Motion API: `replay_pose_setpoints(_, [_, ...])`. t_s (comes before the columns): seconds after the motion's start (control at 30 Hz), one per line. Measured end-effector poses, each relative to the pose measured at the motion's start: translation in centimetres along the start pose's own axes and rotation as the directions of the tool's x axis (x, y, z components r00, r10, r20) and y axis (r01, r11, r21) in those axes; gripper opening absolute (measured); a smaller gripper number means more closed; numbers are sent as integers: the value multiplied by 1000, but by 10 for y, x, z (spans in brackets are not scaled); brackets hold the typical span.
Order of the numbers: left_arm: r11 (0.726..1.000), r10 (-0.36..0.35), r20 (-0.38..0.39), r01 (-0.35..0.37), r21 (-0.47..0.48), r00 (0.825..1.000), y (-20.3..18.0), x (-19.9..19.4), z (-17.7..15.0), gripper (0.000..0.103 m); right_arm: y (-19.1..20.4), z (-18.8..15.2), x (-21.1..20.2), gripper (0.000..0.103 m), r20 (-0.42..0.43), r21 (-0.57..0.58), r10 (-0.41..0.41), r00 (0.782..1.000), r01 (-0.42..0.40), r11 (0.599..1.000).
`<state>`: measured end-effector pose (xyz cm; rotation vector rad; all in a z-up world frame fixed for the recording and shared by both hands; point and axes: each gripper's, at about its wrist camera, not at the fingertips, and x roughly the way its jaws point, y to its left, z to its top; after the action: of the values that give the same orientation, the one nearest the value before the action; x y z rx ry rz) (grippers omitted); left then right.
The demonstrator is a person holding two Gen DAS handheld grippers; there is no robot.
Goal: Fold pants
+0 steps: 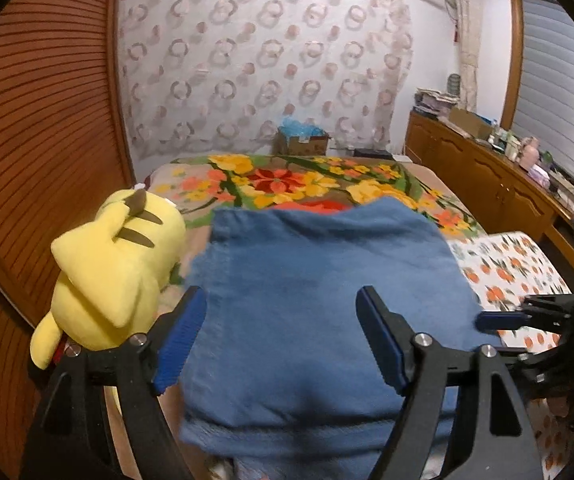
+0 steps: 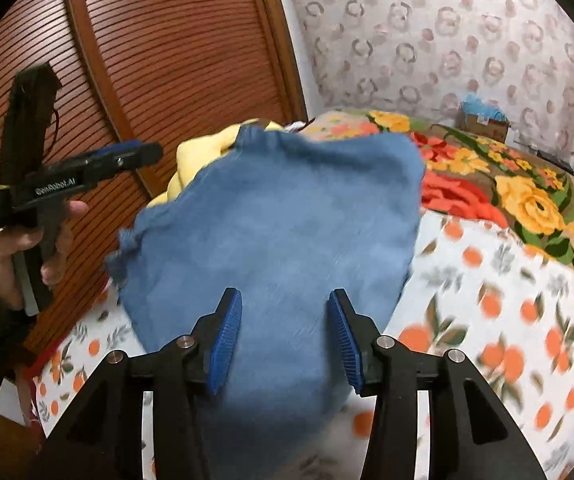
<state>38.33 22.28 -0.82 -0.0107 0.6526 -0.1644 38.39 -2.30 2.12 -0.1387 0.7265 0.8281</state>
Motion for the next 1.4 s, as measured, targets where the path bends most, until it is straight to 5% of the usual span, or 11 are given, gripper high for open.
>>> replay_pose_setpoints(0.2, [999,-3,-58,5,38,998,-29,0,-31,78,11,-19,16,48,-42,-35,-64,997,63,997])
replay_pose_setpoints(0.53, [994,77,-153,-64,92,985,-42,18,-68,78,9,-24,-9,48,-16,5,-52,999,52,999])
replay_pose_setpoints(0.83, [992,106,-120,-97,82,987,-47,15,-74,78,13,-30,-28,48,7,6,-82,997,82,997])
replay_pose_setpoints(1.2, [994,97,-7,-96,60,995,-61,-12,-41,78,-14,14,-23,48,63,10,-114,991,114,993])
replay_pose_setpoints(1.4, [995,69,52,-73,72,996,-98,-37,-37,78,-16,-8,-54,48,108,54,-163,981,158,986])
